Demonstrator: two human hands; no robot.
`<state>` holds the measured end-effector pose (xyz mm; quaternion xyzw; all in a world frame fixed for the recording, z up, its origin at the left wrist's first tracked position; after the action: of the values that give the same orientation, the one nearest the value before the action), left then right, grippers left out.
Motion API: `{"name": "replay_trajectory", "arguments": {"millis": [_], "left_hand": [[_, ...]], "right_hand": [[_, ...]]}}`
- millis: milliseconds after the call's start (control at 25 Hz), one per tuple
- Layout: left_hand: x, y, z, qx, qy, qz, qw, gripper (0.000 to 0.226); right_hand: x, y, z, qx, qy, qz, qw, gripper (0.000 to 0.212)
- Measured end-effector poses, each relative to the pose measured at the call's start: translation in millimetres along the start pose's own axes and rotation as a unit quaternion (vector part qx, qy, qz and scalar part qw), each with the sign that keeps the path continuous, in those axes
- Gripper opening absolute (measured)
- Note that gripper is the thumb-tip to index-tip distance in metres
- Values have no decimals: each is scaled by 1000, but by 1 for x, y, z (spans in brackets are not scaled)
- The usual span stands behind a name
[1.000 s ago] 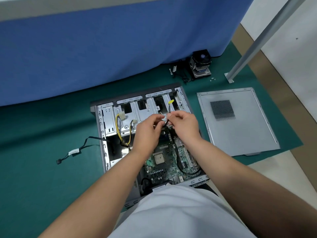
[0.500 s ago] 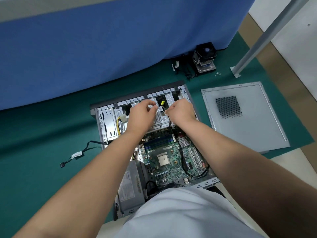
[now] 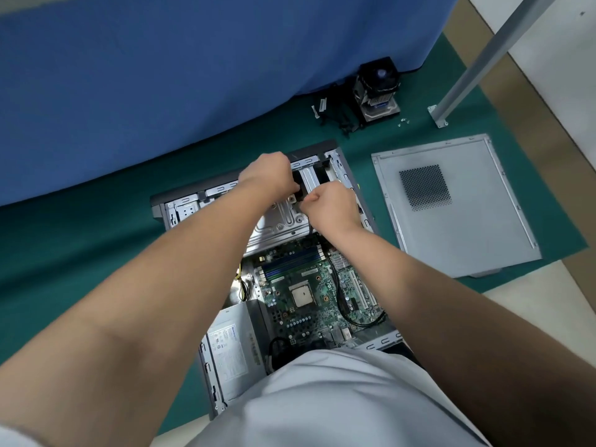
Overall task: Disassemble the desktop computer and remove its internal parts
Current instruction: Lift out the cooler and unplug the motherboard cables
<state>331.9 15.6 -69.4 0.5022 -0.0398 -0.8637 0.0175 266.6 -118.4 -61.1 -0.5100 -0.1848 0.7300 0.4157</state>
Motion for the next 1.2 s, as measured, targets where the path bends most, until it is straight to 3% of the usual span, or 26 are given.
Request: {"name": "replay_trajectory", "arguments": {"millis": [80, 320, 480, 720, 880, 960, 1080, 1200], "left_hand": [[0, 2, 1, 28, 4, -24, 999, 21], [1, 2, 4, 77, 33, -41, 996, 20], [1, -4, 11, 104, 61, -13, 993, 17], [13, 1, 37, 122, 167, -49, 977, 26], [28, 1, 55, 119, 191, -32, 974, 29], [36, -1, 63, 125, 184, -80, 972, 31], [48, -1, 74, 119, 161, -165, 966, 51], [46, 6, 73, 114, 157, -208, 959, 60]], "right_hand": [[1, -4, 2, -20, 4, 10, 1000, 17], [12, -13, -1, -19, -13, 84, 996, 11], [18, -18, 8, -39, -13, 102, 994, 17], [18, -13, 17, -78, -40, 104, 991, 27], [7, -10, 18, -109, -66, 66, 990, 19], [-8, -7, 16, -134, -40, 67, 988, 20], [-31, -4, 15, -195, -1, 96, 976, 21], [-38, 8, 14, -212, -14, 128, 969, 23]]}}
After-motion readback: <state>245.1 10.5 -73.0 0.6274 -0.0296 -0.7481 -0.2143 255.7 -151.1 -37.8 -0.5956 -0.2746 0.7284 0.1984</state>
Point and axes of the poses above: each hand's wrist, its own z-axis away from the middle knuckle, its own x-axis out of the palm, y = z × x, the point moved 10 cm from there along -z, towards the middle knuckle, and after that the axes turned 12 degrees about -z, right-handed, at the moved point
